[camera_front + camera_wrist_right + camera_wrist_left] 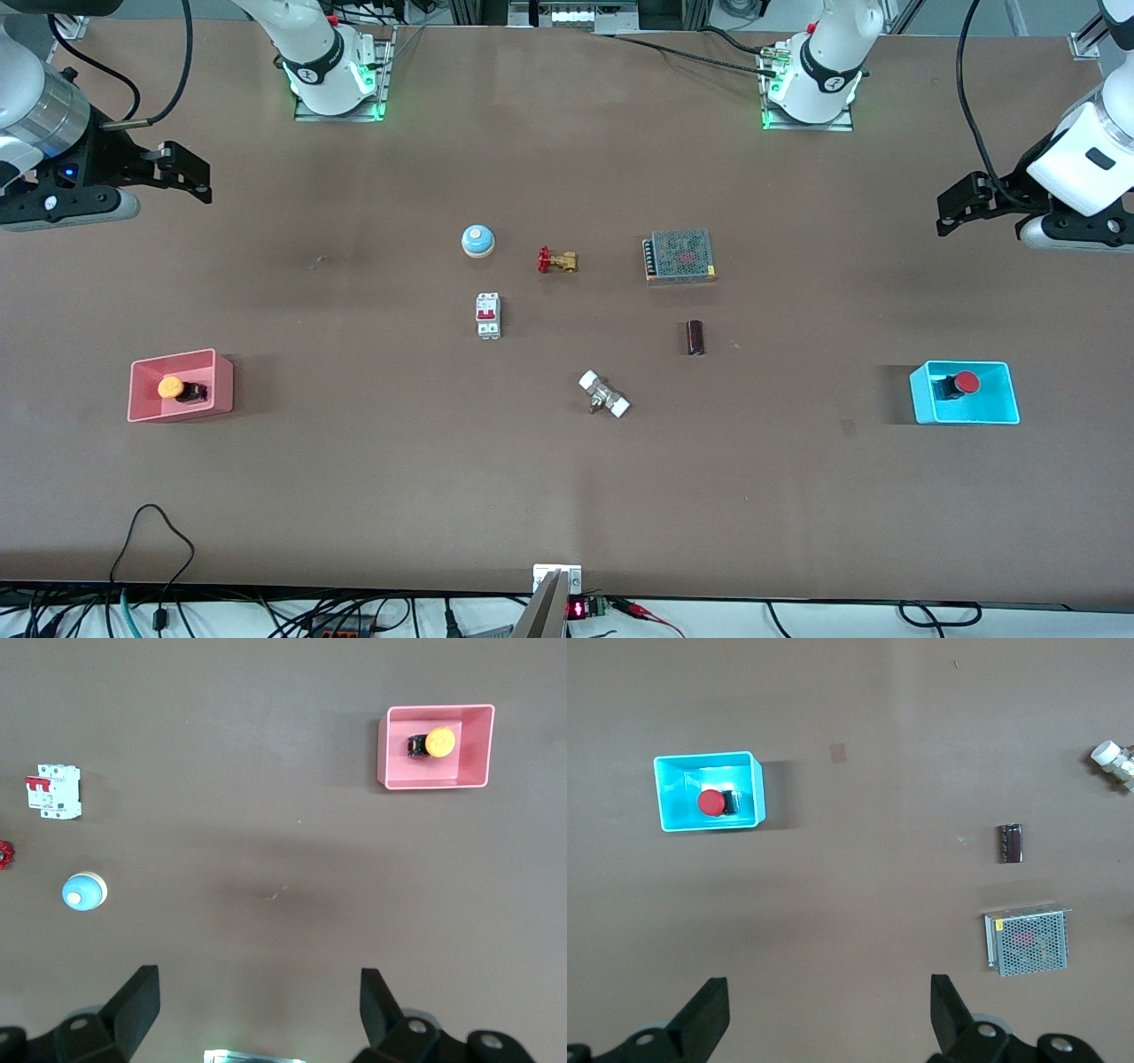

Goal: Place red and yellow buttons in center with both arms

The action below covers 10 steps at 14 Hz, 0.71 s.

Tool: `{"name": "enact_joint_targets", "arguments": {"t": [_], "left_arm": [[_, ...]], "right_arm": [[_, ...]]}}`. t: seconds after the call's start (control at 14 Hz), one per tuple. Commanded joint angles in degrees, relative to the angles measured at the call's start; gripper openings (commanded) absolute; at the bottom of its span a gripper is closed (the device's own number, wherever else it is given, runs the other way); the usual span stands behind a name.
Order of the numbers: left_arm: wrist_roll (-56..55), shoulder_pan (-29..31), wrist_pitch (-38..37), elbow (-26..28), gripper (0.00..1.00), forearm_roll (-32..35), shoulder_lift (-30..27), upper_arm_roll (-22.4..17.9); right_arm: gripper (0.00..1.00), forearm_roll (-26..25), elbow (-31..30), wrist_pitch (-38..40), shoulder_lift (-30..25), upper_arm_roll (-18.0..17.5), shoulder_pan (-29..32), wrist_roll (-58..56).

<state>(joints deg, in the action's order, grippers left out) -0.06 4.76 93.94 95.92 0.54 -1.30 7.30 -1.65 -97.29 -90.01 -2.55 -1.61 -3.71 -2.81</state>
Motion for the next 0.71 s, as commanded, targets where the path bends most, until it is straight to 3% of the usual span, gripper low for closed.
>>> {"name": "enact_joint_targets", "arguments": {"t": [0.0, 0.29, 0.64], "left_arm": [[0.85, 0.69, -0.6, 0.94, 1.0, -1.25, -1.34, 0.18], [0.85, 0.69, -0.6, 0.85, 1.0, -1.16, -1.34, 0.09], [0.76, 0.69, -0.78, 0.94, 1.0, -1.16, -1.34, 0.09]], "right_arm": [[1.0, 0.25, 1.41, 1.33, 0.62, 0.02, 0.45, 0.35], [1.0, 0.33, 1.49, 0.54, 0.97, 0.02, 0.54, -0.53], [1.0, 0.16, 2.02, -2.09, 5.7, 0.11, 4.66, -6.48]]}}
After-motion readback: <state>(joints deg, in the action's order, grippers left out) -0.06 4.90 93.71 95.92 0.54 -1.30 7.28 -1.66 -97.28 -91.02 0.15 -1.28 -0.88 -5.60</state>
